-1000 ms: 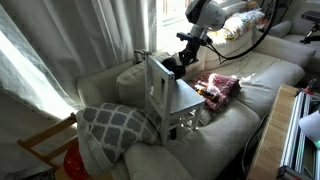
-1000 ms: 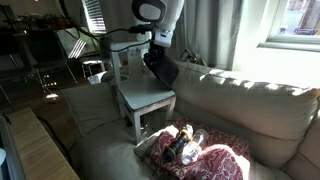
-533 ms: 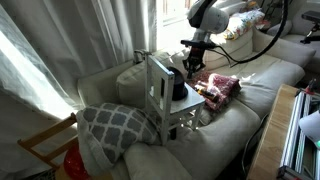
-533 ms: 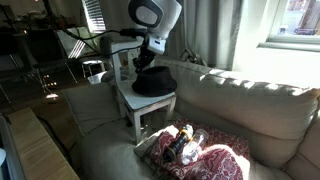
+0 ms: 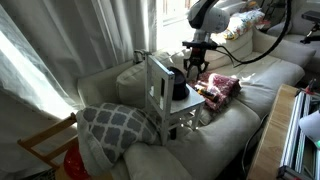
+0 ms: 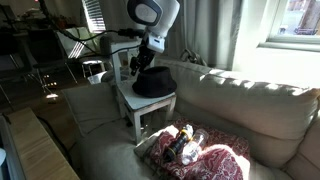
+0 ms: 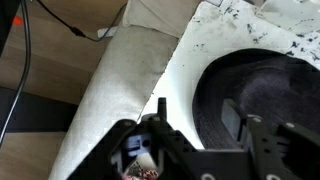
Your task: Put the hat on the chair upside down
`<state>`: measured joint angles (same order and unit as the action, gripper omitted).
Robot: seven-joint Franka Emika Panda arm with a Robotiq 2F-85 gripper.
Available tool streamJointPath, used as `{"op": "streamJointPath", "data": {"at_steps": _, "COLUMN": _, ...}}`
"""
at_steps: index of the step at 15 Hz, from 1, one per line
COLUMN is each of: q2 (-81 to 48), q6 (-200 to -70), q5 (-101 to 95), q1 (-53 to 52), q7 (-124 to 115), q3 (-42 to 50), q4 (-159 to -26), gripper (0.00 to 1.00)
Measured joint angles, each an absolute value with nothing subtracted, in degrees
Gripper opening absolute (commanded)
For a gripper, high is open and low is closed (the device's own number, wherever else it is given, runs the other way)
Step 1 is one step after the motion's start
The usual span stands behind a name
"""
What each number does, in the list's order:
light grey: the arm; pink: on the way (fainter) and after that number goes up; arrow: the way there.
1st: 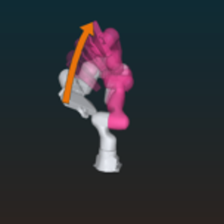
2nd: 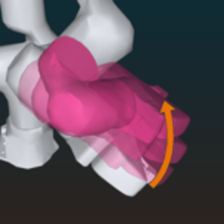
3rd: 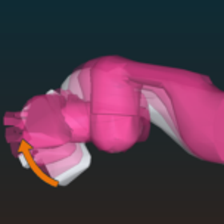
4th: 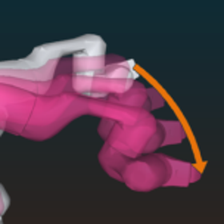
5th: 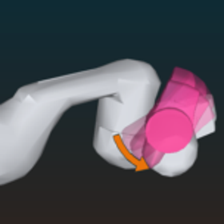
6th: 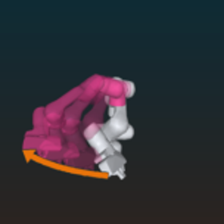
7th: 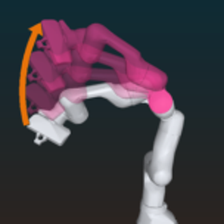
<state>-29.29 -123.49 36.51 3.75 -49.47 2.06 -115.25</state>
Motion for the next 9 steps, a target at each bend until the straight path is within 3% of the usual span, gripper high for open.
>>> {"op": "streamJointPath", "data": {"at_steps": 1, "q2": -28.7, "q6": -123.5, "q5": 36.2, "q1": 3.7, "q7": -49.5, "q3": 2.6, "q4": -115.2, "gripper": 0.99}}
{"op": "streamJointPath", "data": {"at_steps": 2, "q2": -27.9, "q6": -123.6, "q5": 36.1, "q1": 3.7, "q7": -49.7, "q3": 3.3, "q4": -115.2, "gripper": 1.0}}
{"op": "streamJointPath", "data": {"at_steps": 9, "q2": -25.2, "q6": -124.8, "q5": 36.5, "q1": 4.7, "q7": -57.0, "q3": 7.6, "q4": -115.1, "gripper": 1.0}}
